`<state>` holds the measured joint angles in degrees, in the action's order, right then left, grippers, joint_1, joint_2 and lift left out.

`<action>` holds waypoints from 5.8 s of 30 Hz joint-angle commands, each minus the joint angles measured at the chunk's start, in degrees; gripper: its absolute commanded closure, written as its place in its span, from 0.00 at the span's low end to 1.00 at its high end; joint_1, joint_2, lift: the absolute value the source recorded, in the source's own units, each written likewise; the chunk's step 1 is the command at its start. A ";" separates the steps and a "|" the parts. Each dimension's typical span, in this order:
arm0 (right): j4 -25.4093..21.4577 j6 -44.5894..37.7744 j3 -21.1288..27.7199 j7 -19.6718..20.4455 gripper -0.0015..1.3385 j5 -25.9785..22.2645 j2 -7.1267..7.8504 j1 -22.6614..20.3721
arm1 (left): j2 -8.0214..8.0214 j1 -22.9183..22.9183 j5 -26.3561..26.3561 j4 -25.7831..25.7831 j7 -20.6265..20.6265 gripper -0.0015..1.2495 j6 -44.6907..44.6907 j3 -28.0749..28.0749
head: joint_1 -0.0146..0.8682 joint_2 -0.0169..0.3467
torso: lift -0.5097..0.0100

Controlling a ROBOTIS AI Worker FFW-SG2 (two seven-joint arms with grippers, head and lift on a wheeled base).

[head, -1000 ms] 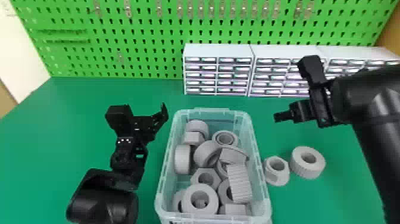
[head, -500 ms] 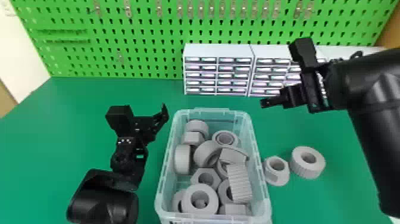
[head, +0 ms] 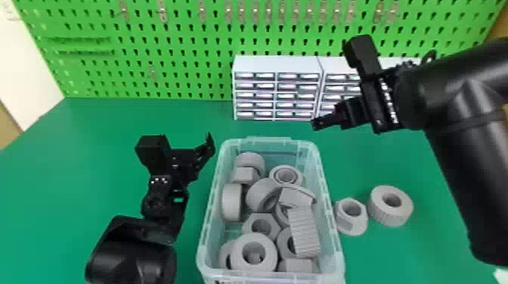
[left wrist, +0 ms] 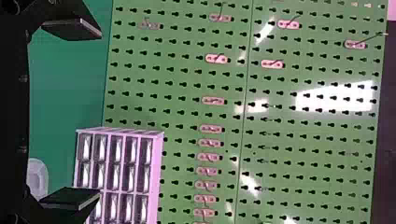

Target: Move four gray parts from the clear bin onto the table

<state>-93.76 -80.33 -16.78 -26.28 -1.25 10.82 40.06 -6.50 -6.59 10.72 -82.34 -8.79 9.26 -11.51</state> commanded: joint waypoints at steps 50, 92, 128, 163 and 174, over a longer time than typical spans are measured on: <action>4.90 2.19 -23.47 0.00 0.07 -23.18 1.04 4.06 | -0.09 0.53 -0.09 -0.02 0.00 0.08 -0.21 0.88 | 0.80 0.24 | 0.88; 9.38 2.98 -35.78 0.00 0.07 -38.74 5.52 7.66 | -0.18 0.70 -1.23 -0.02 0.00 0.08 -0.12 3.08 | 0.80 0.24 | 0.88; 13.16 1.40 -41.05 0.00 0.08 -40.67 6.49 9.25 | -0.26 -0.62 -1.84 -0.37 0.00 0.08 0.67 3.16 | 0.80 0.24 | 0.88; 15.01 4.83 -46.85 0.00 0.08 -41.11 4.03 14.17 | -3.52 -4.22 -1.23 -0.81 -1.14 0.08 0.76 0.97 | 0.80 0.24 | 0.88; 15.80 5.71 -49.75 0.00 0.08 -42.25 4.12 14.78 | -4.66 -6.77 -1.05 -0.81 -2.02 0.08 0.85 -0.09 | 0.80 0.24 | 0.88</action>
<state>-78.47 -74.77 -65.87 -26.28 -43.01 14.99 54.94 -10.82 -12.42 9.61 -83.15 -10.55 10.02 -11.13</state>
